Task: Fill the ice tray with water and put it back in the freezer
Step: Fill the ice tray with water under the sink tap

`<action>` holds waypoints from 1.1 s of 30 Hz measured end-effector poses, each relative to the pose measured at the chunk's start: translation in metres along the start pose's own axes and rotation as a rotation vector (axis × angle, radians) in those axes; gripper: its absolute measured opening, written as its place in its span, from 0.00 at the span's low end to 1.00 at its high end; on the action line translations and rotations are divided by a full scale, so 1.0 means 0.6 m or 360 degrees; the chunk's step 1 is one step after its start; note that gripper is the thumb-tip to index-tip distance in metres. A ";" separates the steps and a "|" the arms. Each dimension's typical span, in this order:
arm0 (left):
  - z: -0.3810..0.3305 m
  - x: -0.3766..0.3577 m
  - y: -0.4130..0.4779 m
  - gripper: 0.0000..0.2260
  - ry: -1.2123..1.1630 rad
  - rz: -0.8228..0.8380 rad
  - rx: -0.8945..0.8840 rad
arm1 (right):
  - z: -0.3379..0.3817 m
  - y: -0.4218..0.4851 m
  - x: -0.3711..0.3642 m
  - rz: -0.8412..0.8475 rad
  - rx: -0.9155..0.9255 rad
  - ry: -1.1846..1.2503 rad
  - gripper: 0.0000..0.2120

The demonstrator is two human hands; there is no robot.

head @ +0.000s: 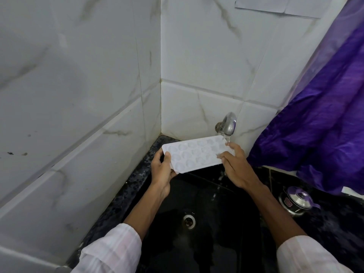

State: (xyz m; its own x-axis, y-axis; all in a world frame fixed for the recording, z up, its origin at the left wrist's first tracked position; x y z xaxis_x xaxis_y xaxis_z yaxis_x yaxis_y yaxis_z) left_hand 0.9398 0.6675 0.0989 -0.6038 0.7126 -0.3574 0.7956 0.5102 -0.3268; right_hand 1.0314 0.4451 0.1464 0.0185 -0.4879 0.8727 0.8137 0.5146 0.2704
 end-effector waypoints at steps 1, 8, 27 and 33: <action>0.000 0.000 0.000 0.13 -0.0005 0.0000 0.0001 | -0.001 0.001 0.000 0.0008 -0.0019 0.0005 0.12; -0.006 0.001 0.004 0.13 -0.0004 -0.0007 -0.0034 | 0.002 0.005 0.001 0.0031 -0.0008 0.0008 0.13; 0.088 0.052 -0.025 0.12 0.0393 0.0202 0.0075 | -0.114 -0.106 -0.051 -0.0062 -0.1060 0.0871 0.13; 0.071 0.047 -0.010 0.12 0.0881 0.0241 -0.0332 | -0.127 -0.134 -0.040 -0.0242 -0.1054 0.0988 0.07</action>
State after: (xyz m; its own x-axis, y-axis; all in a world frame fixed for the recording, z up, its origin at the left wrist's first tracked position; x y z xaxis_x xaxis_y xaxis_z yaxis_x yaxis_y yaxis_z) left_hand 0.9155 0.6638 0.0534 -0.4116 0.9006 0.1397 0.8975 0.4272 -0.1097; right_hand 1.0099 0.3618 0.0727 0.0368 -0.9066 0.4204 0.9959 -0.0016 -0.0906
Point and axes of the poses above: each hand's wrist, its own y-axis towards the middle knuckle, its own x-axis out of the back of the hand, z = x × y, the point moved 7 cm from there along y, towards the middle knuckle, and after that the axes turned 2 degrees about x, right-handed, at the moved point
